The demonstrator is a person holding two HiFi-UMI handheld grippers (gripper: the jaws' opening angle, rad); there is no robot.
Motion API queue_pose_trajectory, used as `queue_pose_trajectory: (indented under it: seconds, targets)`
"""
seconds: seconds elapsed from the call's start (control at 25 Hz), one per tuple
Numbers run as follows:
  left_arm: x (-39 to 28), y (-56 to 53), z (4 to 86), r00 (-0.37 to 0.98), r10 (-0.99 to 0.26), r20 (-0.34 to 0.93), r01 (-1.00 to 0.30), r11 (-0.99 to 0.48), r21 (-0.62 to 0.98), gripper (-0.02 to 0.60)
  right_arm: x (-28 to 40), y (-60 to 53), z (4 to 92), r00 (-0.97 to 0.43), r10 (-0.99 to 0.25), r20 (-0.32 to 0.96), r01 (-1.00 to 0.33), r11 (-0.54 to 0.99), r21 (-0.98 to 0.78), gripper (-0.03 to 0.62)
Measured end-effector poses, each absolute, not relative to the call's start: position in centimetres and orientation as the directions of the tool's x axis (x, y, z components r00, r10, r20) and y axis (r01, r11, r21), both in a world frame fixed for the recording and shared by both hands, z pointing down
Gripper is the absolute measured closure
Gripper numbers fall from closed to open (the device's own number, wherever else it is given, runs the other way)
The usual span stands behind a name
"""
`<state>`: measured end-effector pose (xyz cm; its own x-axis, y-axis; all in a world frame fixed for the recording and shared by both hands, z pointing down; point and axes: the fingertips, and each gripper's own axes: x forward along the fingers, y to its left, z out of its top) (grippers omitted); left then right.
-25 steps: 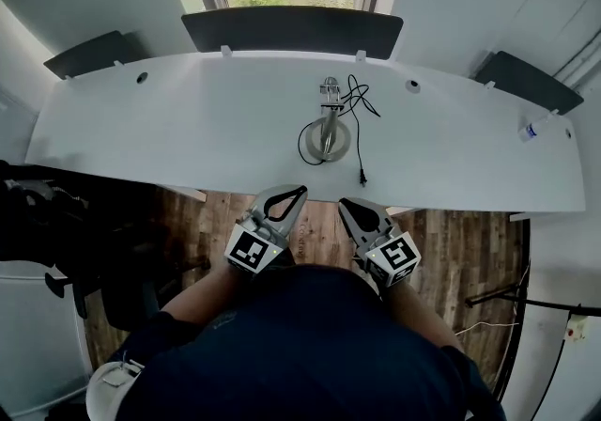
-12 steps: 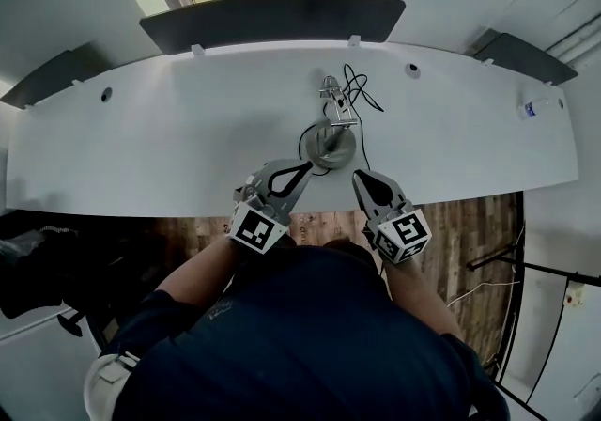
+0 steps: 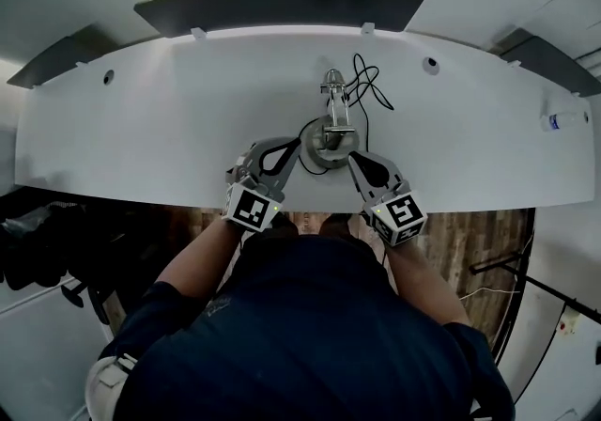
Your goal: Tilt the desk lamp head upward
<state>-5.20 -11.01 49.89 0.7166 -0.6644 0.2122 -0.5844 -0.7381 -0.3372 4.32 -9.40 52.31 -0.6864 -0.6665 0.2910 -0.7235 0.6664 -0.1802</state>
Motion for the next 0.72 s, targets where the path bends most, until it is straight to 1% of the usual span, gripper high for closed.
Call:
queue_pose_trajectory:
  seconds: [0.2,0.4,0.44,0.52,0.56,0.64,0.72]
  targets:
    - [-4.8,-13.5,51.3,0.687,-0.686,0.239,-0.607,-0.723,-0.329,0.575,4.2,-11.3,53.4,-0.708,-0.637,0.306,-0.698,0.699,-0.158,0.58]
    - [-4.4,-15.4,53.5,0.682,-0.669,0.295,-0.574,-0.74,-0.35,0.575,3.8,-12.1,54.2,-0.72,-0.614,0.324,-0.679,0.72,-0.146,0.572]
    - [-4.3,-15.7,53.9,0.682,-0.664,0.305,-0.566,-0.744,-0.355,0.575,3.8,-12.3,54.4,-0.718,-0.612,0.332,-0.679,0.72,-0.143,0.551]
    - [-4.1,-16.6,54.5,0.681,-0.659,0.318,-0.551,-0.748,-0.37,0.574,3.8,-12.6,54.9,-0.712,-0.611,0.346,-0.683,0.718,-0.136,0.48]
    - [-3.9,-17.1,54.7,0.682,-0.656,0.322,-0.542,-0.75,-0.38,0.57,3.7,-12.7,55.1,-0.708,-0.612,0.352,-0.684,0.717,-0.132,0.473]
    - [-3.4,-18.0,55.0,0.687,-0.649,0.327,-0.519,-0.753,-0.404,0.53,3.7,-12.8,55.6,-0.703,-0.61,0.365,-0.686,0.717,-0.122,0.464]
    - [-2.9,-18.9,55.3,0.693,-0.642,0.328,-0.499,-0.755,-0.424,0.51,3.5,-12.8,56.0,-0.697,-0.608,0.38,-0.687,0.719,-0.11,0.447]
